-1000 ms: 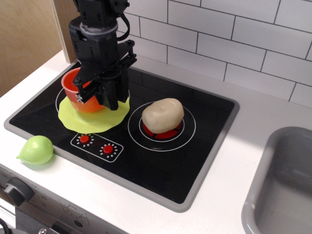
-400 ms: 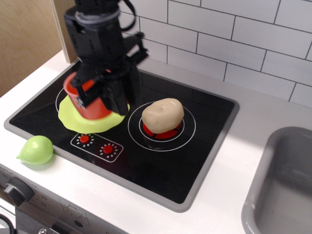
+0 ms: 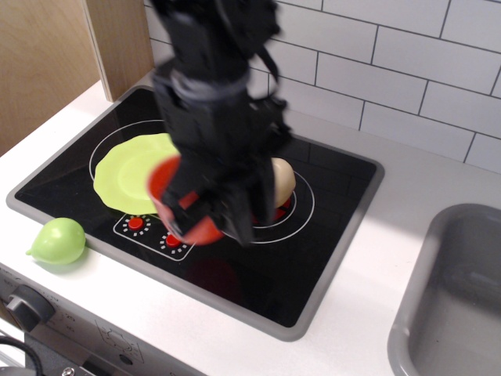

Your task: Take cup off plate

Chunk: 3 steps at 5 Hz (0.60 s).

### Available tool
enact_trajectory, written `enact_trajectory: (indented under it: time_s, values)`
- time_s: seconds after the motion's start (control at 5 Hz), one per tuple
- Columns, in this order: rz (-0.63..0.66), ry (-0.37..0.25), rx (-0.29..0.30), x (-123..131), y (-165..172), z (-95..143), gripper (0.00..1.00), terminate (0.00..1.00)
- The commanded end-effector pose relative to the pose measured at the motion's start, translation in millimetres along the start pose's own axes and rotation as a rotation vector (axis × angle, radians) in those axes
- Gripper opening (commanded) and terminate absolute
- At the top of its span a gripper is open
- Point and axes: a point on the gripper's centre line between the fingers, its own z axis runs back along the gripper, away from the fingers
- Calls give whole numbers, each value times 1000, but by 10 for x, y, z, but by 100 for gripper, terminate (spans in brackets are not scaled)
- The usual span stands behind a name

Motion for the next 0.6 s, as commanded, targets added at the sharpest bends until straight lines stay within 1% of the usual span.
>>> enact_trajectory:
  time_s: [0.0, 0.2, 0.4]
  values:
    - [-23, -25, -27, -147, -146, -191, 0, 0]
    - [-20, -46, -44, -124, -163, -250, 0, 0]
    - [-12, -43, -43, -74, -163, -252, 0, 0]
